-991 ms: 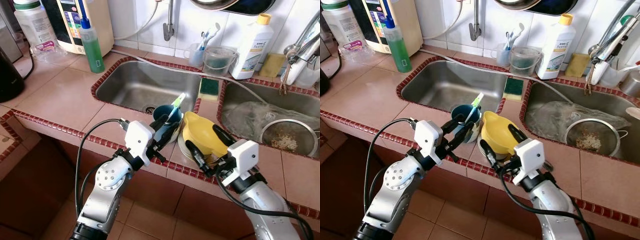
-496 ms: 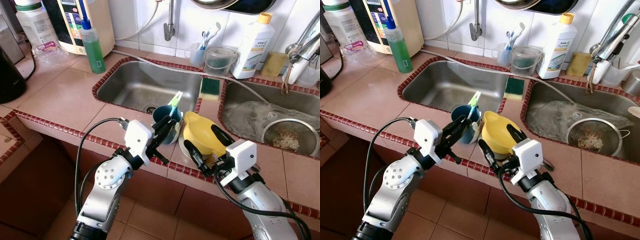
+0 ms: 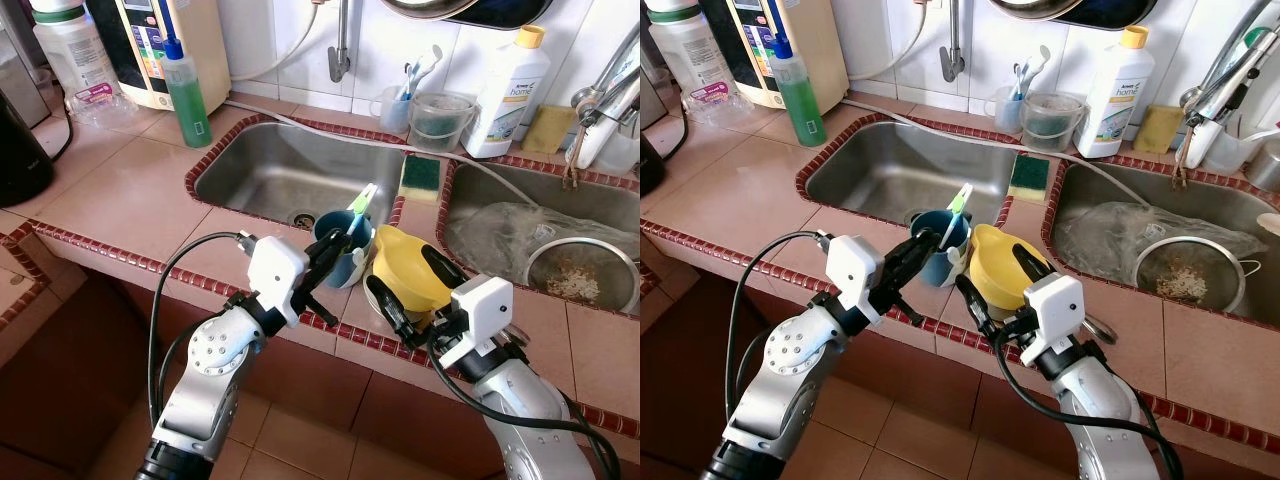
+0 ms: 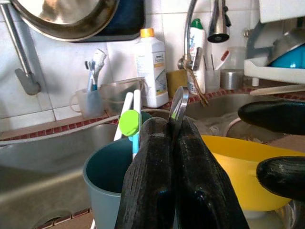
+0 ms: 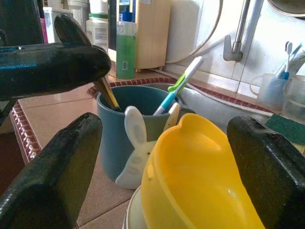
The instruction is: Kitchen organization
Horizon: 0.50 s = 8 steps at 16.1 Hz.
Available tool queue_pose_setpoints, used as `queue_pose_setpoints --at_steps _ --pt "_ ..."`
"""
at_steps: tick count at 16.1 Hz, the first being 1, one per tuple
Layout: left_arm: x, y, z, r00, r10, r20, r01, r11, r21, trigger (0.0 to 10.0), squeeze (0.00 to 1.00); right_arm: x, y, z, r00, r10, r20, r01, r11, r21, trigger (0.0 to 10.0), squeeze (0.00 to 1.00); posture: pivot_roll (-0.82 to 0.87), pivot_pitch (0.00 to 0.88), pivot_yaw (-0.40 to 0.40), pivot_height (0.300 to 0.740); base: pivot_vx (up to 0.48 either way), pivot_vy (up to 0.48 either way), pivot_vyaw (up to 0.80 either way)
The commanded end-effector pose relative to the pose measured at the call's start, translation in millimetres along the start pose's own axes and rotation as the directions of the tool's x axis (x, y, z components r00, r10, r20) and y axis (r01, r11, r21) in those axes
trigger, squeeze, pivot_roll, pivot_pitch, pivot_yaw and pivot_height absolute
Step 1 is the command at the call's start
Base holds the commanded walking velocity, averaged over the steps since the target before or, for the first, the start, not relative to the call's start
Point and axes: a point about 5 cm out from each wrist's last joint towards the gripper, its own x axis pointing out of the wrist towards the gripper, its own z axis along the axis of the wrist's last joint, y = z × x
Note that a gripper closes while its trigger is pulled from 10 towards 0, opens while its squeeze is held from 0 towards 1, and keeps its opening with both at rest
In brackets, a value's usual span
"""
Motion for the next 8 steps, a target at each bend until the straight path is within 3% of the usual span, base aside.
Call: queue_pose_setpoints --at_steps 1,4,8 --pt "2.2 -3.4 -2 0.998 -0.047 -0.040 0.048 0.999 0.015 10.0 0.00 1.6 1.3 1 1.000 0.011 0.008 -0.011 1.000 -0.008 10.0 0.00 -0.22 0.084 0.041 0.740 0.000 0.000 0.00" --pt "8.4 7.0 11 0.997 -0.062 -0.043 0.064 0.997 0.052 10.0 0.00 3.2 2.8 1 1.000 0.017 0.011 -0.017 1.000 -0.005 10.0 0.00 -0.22 0.083 0.041 0.740 0.000 0.000 0.00" --pt "10.6 9.6 18 0.993 -0.104 -0.058 0.108 0.992 0.067 10.0 0.00 4.3 3.7 1 1.000 0.019 0.015 -0.019 1.000 -0.004 10.0 0.00 -0.22 0.082 0.044 0.740 0.000 0.000 0.00"
